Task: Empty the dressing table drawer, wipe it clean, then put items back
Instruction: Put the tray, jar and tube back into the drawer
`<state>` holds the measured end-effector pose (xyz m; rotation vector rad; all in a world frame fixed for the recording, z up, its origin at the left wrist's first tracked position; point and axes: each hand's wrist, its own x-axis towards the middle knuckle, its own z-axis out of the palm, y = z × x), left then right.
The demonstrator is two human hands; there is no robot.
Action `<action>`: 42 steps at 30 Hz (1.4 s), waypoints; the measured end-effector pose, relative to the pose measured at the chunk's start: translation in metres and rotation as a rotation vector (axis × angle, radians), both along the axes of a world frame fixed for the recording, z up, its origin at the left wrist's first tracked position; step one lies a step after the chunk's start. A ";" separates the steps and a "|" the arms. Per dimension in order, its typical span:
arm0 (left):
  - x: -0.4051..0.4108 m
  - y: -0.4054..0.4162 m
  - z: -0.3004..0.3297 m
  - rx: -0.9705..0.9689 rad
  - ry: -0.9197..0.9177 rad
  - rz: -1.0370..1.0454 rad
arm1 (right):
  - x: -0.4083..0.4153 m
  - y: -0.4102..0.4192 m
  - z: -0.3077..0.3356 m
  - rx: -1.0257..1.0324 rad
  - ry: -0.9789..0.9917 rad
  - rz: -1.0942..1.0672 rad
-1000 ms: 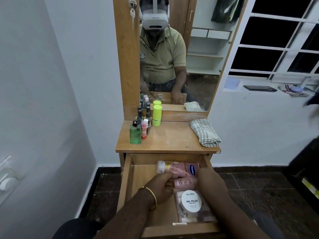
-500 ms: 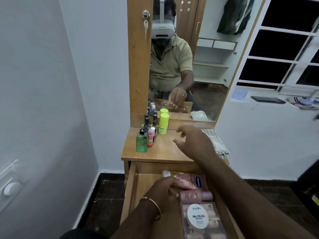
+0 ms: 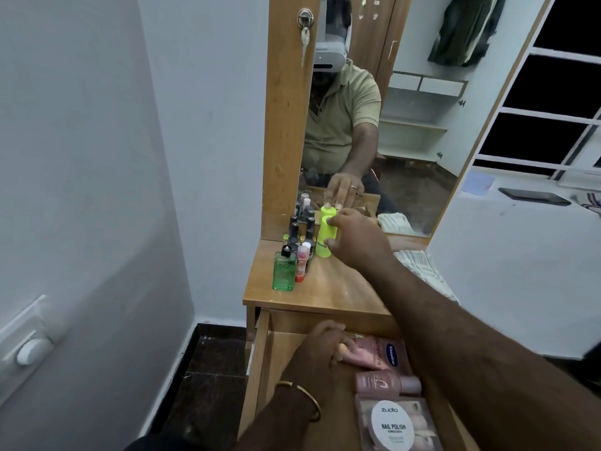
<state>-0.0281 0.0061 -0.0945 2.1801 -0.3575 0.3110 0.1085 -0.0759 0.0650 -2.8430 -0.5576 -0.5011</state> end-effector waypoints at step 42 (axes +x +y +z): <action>-0.042 0.018 0.034 -0.422 0.535 -0.012 | -0.137 -0.084 -0.129 0.972 0.272 0.116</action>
